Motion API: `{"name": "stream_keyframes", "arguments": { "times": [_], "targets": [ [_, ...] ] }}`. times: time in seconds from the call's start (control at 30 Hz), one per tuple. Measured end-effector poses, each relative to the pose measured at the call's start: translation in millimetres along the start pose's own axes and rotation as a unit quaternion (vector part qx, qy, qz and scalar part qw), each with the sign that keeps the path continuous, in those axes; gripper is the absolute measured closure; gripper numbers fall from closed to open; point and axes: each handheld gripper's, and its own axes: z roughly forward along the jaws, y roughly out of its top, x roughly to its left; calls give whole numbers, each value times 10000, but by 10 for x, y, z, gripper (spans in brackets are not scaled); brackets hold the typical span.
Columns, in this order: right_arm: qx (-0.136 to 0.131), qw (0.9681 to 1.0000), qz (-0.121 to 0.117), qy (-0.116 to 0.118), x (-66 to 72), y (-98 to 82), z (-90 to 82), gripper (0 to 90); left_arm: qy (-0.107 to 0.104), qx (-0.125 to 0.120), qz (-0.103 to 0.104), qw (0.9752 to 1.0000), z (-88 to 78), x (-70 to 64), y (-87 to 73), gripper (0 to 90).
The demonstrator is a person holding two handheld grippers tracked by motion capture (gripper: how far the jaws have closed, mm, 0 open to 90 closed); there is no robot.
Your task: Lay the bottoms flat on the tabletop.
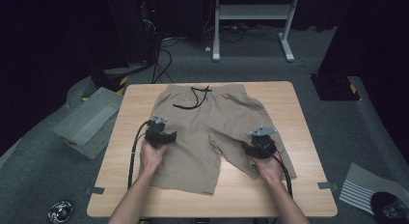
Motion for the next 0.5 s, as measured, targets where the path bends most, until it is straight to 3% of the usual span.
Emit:
{"name": "stream_keyframes", "arguments": {
  "times": [0.07, 0.1, 0.13, 0.2, 0.23, 0.3, 0.33, 0.4, 0.43, 0.5],
  "targets": [
    [-198, 9993, -283, 122, 122, 1, -160, 548, -163, -56, 76, 9998, -116, -51, -125, 330],
    [-351, 9972, -574, 320, 243, -12, -280, 615, -178, -44, 90, 9998, -135, -65, -169, 326],
    [-387, 9958, -700, 437, 306, -27, -326, 648, -175, -34, 131, 9998, -148, -70, -211, 325],
    [-218, 9926, -1004, 641, 437, -80, -366, 702, -204, 7, 86, 9998, -149, -73, -311, 321],
    [-97, 9919, -1074, 666, 464, -107, -350, 722, -202, -108, 111, 9997, -157, -65, -351, 316],
    [246, 9925, -1020, 632, 442, -198, -259, 763, -189, -191, 74, 9996, -168, -60, -385, 319],
    [429, 9938, -831, 608, 395, -248, -206, 778, -166, -217, 96, 9996, -170, -64, -397, 320],
    [387, 9953, -465, 754, 304, -342, -187, 801, -88, -186, 196, 9996, -178, -80, -405, 318],
    [399, 9952, -425, 781, 309, -366, -215, 801, -72, -188, 199, 9996, -179, -83, -405, 317],
    [381, 9927, -635, 952, 420, -416, -275, 783, -51, -187, 144, 9997, -175, -83, -404, 306]
  ]
}}
